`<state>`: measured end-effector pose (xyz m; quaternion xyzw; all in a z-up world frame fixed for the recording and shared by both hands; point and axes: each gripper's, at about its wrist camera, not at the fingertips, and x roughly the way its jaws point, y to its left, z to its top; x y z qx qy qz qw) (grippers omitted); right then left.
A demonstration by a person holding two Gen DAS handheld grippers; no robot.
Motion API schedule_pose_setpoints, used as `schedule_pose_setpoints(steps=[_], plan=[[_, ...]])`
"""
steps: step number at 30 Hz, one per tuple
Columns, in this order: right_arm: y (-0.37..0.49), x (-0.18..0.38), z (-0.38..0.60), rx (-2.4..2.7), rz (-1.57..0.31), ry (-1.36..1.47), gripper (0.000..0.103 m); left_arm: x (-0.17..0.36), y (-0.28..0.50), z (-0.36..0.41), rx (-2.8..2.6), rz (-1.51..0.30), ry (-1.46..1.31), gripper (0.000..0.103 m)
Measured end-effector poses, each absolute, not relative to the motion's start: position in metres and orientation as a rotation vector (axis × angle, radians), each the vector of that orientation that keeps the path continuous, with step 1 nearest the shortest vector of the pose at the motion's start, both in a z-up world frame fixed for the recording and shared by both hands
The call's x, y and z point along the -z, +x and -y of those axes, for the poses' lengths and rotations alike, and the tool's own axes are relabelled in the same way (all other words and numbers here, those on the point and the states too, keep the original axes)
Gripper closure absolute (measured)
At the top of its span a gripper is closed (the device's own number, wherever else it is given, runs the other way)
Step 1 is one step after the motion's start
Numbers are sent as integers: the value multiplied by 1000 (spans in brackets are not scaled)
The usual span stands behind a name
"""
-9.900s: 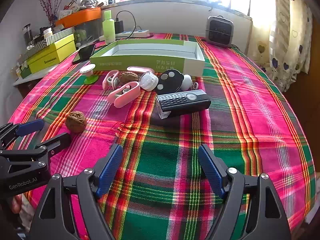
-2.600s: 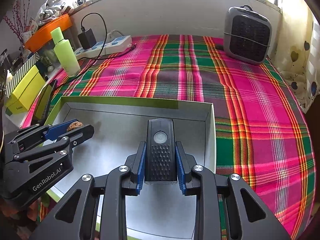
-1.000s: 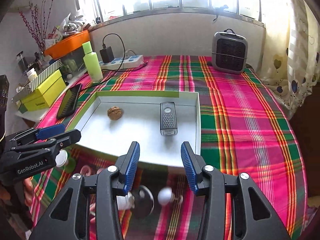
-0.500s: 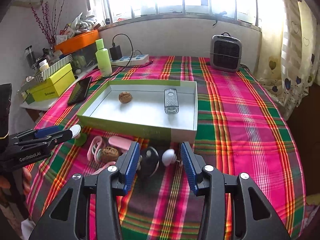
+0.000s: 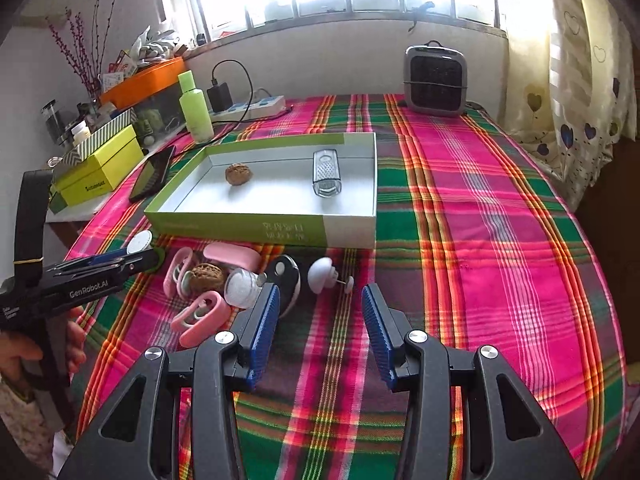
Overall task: Organize objects
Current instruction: 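Move left tool to the white-topped green cup and grasp it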
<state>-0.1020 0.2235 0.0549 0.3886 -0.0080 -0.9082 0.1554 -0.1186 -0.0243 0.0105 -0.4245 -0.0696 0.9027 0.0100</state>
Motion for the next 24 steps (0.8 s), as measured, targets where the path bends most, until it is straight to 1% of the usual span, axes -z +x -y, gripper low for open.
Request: schedule_pose_setpoints(steps=[13, 16, 22, 24], plan=[[-114, -43, -235, 2615, 64, 1178, 59, -9, -130, 25, -2837, 218, -1303, 48], [-114, -43, -233, 2592, 85, 1171, 59, -9, -130, 27, -2842, 230, -1296, 50], [-113, -43, -220, 2534, 81, 1155, 59, -9, -131, 32, -2856, 250, -1296, 61], [-110, -45, -219, 2521, 111, 1134, 59, -9, -131, 34, -2860, 260, -1295, 65]])
